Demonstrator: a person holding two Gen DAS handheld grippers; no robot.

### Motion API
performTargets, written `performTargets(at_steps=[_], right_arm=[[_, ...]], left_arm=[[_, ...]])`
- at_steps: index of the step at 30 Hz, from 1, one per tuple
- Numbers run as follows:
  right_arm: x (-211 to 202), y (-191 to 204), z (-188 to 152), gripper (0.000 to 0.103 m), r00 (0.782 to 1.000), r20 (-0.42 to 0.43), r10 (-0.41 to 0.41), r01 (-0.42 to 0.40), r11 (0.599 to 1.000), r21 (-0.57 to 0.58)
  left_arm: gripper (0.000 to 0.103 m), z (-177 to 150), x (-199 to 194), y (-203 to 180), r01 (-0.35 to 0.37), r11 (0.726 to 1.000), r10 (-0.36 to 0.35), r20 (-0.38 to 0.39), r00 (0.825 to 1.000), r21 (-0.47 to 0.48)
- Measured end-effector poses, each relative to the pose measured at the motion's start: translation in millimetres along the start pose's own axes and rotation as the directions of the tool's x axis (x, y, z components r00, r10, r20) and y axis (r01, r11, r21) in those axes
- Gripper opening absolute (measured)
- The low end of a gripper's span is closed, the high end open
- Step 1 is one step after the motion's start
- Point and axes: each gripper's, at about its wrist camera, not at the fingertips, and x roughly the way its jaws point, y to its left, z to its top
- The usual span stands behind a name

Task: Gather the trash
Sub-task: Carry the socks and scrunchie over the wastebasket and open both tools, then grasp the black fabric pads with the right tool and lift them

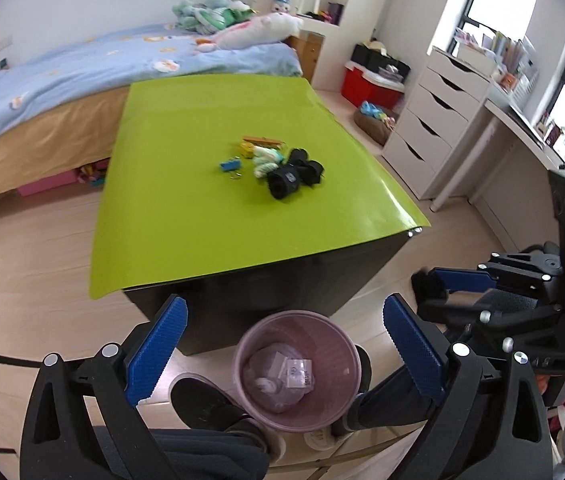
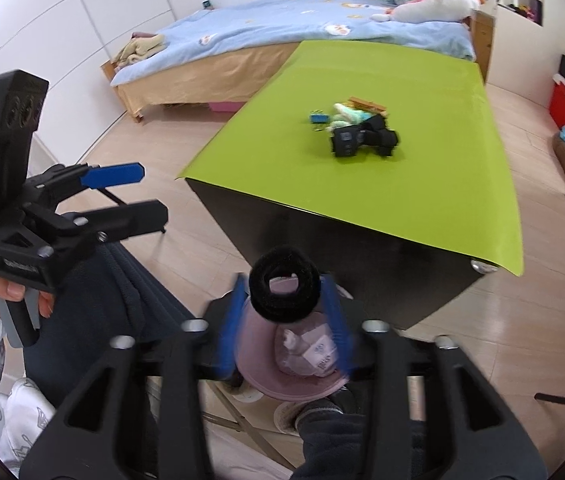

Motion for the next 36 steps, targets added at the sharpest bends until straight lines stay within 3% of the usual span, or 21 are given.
performTargets(at_steps=[1,2,8,23,36], right_arm=[[3,1,1,0.082,1.0,-0.001,0.004,-0.004,1.0,0.0],[4,2,1,0.09,1.0,0.002,0.003,-0.003,1.0,-0.001],[14,0,0,0.095,0.999,-0.038,-0.02,0.02,1.0,0.022],[2,-16,9,0.096,0.998,0.001,-0.058,0.057,0.996,0.069],[18,-43,78,0.096,0.996,0.018,-0.083,0.083,0.996,0.028]], left_arm=[[0.095,0,-2,3,-0.006,1.0,0.006,0.002,1.0,-0.005],[0.095,-2,-4,5,-0.011,1.0,0.011,0.002,1.0,-0.009],[0.095,-6,-4,12,-0.013,1.0,0.012,-0.014,1.0,-0.027],[0.095,1,9,6,0.005,1.0,-0.005,-0.039,0.999,-0.007],[0.095,28,23,13,-0.02,1.0,0.021,-0.022,1.0,0.019]])
